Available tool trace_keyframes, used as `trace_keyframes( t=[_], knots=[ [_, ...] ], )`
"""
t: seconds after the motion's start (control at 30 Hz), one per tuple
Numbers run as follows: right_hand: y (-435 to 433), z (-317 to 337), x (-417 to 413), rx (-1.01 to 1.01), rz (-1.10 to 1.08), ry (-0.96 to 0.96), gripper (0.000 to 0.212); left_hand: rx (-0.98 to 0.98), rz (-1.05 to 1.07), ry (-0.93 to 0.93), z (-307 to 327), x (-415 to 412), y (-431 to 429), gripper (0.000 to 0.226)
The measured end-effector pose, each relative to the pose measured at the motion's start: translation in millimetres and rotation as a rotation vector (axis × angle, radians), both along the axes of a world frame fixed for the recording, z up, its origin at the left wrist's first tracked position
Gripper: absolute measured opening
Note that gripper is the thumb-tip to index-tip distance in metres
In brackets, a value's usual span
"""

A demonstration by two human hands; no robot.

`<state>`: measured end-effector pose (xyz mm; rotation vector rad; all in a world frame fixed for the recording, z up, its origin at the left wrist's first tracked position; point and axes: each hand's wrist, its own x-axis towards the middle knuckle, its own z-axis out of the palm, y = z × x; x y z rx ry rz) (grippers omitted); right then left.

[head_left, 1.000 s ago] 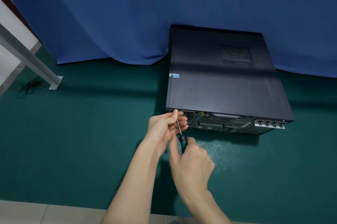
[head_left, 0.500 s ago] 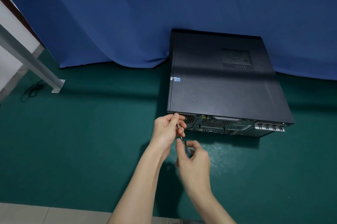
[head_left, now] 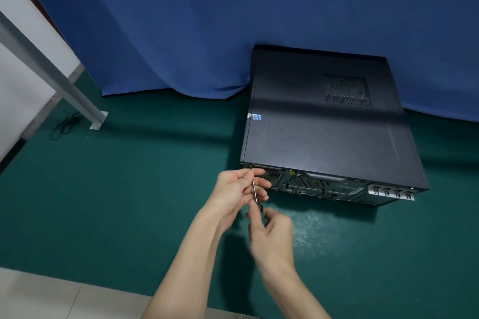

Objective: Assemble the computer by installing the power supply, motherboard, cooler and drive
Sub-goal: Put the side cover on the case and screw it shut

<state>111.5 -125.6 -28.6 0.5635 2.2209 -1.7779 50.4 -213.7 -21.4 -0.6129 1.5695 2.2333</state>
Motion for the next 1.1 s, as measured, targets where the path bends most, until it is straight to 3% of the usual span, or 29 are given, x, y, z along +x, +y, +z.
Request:
trace_keyframes(
  t=[0.1,0.17,0.23,0.37,0.4,0.43,0.53,0.6,0.63,0.67,0.73,0.77,0.8,0.83,0.93,1.0,1.03,1.1],
  knots=[
    [9.9,6.7,-6.9,-0.809,-0.180,-0.344,0.034,-0.085,0.015,0.016,2.6,-3.6,1.7,0.019],
    [17.3,11.5,-8.6,-1.016,-0.185,-0.457,0.039,-0.122,0.025,0.024,2.8,-5.2,2.6,0.018],
    [19.2,14.0,-6.4,-0.826,-0.088,-0.454,0.040,-0.130,0.031,0.019,3.2,-6.4,4.0,0.018],
    [7.6,9.0,4.7,0.056,0.075,-0.157,0.035,-0.134,0.049,0.004,4.2,-8.6,5.0,0.019],
    [4.1,6.6,6.6,0.159,0.063,-0.102,0.040,-0.129,0.051,-0.001,4.1,-9.3,4.8,0.020],
    [2.0,6.9,8.1,0.083,0.006,-0.101,0.044,-0.121,0.049,-0.004,4.0,-9.0,4.4,0.020],
    [1.6,12.3,5.0,-0.749,-0.223,-0.350,0.038,-0.080,0.031,0.019,4.5,-8.5,1.5,0.019],
    [4.1,19.2,1.8,-1.124,-0.283,-0.513,0.035,-0.084,0.032,0.026,4.5,-9.6,1.3,0.021],
    [7.3,19.0,0.3,-1.104,-0.271,-0.525,0.034,-0.105,0.037,0.022,4.3,-10.5,2.3,0.021],
    [9.9,17.8,0.7,-0.914,-0.215,-0.481,0.031,-0.128,0.043,0.014,4.0,-11.3,3.8,0.021],
    [10.2,14.4,3.8,-0.280,-0.018,-0.268,0.027,-0.153,0.058,0.006,3.8,-12.5,6.4,0.019],
    [5.8,15.7,4.6,-0.066,0.043,-0.185,0.032,-0.153,0.061,0.010,3.7,-12.1,6.3,0.018],
    [2.1,13.3,7.4,0.010,0.044,-0.133,0.035,-0.135,0.058,0.011,3.1,-10.9,5.1,0.017],
    [0.2,11.2,9.8,-0.069,-0.001,-0.133,0.036,-0.092,0.046,0.005,2.6,-8.9,2.9,0.016],
    [1.9,14.7,1.8,-0.969,-0.207,-0.451,0.030,0.081,-0.042,-0.038,3.1,-2.1,-5.7,0.018],
    [3.7,23.5,-1.2,-1.248,-0.224,-0.551,0.025,0.062,-0.068,-0.039,4.1,-2.9,-6.6,0.021],
    [4.9,25.9,-2.2,-1.239,-0.206,-0.555,0.023,0.026,-0.061,-0.036,4.6,-5.0,-6.0,0.020],
    [5.7,23.8,1.2,-0.814,-0.117,-0.504,0.017,-0.039,-0.041,-0.036,5.5,-7.1,-3.4,0.020]
  ],
)
